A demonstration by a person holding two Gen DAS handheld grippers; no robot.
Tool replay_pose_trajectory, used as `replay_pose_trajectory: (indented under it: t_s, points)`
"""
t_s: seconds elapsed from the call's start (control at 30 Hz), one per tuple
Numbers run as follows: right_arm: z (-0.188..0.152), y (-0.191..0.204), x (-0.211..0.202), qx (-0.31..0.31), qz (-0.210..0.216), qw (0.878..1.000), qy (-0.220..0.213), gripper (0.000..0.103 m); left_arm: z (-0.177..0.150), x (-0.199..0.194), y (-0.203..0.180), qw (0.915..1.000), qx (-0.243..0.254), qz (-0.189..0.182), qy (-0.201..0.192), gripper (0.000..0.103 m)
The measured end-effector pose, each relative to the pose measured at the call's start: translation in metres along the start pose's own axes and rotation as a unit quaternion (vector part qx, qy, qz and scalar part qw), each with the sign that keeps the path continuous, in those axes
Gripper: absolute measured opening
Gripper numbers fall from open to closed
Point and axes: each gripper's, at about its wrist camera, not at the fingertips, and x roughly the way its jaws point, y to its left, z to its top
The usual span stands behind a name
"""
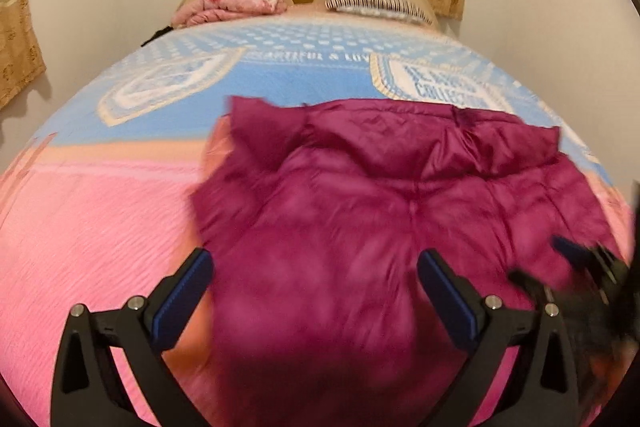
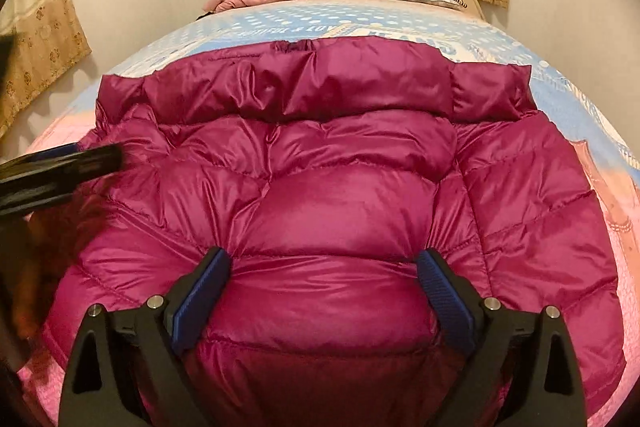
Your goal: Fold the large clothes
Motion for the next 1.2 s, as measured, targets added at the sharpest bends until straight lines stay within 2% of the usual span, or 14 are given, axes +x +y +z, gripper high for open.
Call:
replay_pose_trajectory:
  t_s: [0.07,0.2,0.3,0.43,0.53,0.6,0.73,0.93,0.97,1.07,1.13,1.2]
  points:
    - [-0.001,-0.003,0.0,0.004,0.003,1.0,-0.003,0.095,-0.022,-0.023,0.02,0.9999,-0.013,-0.002,-0.002,0.103]
    - [0.0,-0.006,0.002,0.008,0.007,1.0,-0.006,0.095,-0.055,-0.044,0.046,0.9987,-0.05,0.005,0.003,0.103]
    - [-0.001,-0.005,0.001,0.008,0.005,1.0,-0.007,0.095,-0.07,-0.049,0.048,0.9974,-0.07,-0.02,0.004,0.103]
    - [-0.004,-0.006,0.0,0.01,0.007,1.0,-0.011,0.095,-0.075,-0.038,0.037,0.9953,-0.079,-0.055,0.01,0.102]
    - [-0.005,-0.007,-0.001,0.013,0.009,1.0,-0.013,0.095,-0.071,-0.029,0.033,0.993,-0.093,-0.073,0.004,0.097]
    - [-0.006,-0.008,-0.002,0.014,0.01,1.0,-0.014,0.095,-0.068,-0.025,0.034,0.9901,-0.103,-0.096,-0.001,0.094]
    - [-0.006,-0.009,-0.003,0.014,0.01,1.0,-0.015,0.095,-0.066,-0.005,0.042,0.9829,-0.134,-0.125,0.015,0.091]
    - [-0.006,-0.01,-0.003,0.015,0.011,1.0,-0.015,0.095,-0.064,0.003,0.048,0.9771,-0.157,-0.144,0.003,0.09]
    - [-0.006,-0.01,-0.003,0.015,0.01,1.0,-0.014,0.095,-0.064,0.003,0.049,0.9762,-0.16,-0.147,0.0,0.085]
    - [-0.006,-0.01,-0.003,0.016,0.01,1.0,-0.015,0.095,-0.064,0.003,0.048,0.9669,-0.164,-0.196,0.012,0.033]
    - [-0.006,-0.01,-0.003,0.016,0.01,1.0,-0.015,0.095,-0.06,-0.007,0.043,0.9657,-0.152,-0.211,0.0,0.021]
    - [-0.006,-0.01,-0.002,0.015,0.009,1.0,-0.014,0.095,-0.054,-0.02,0.036,0.9645,-0.14,-0.223,-0.016,0.018]
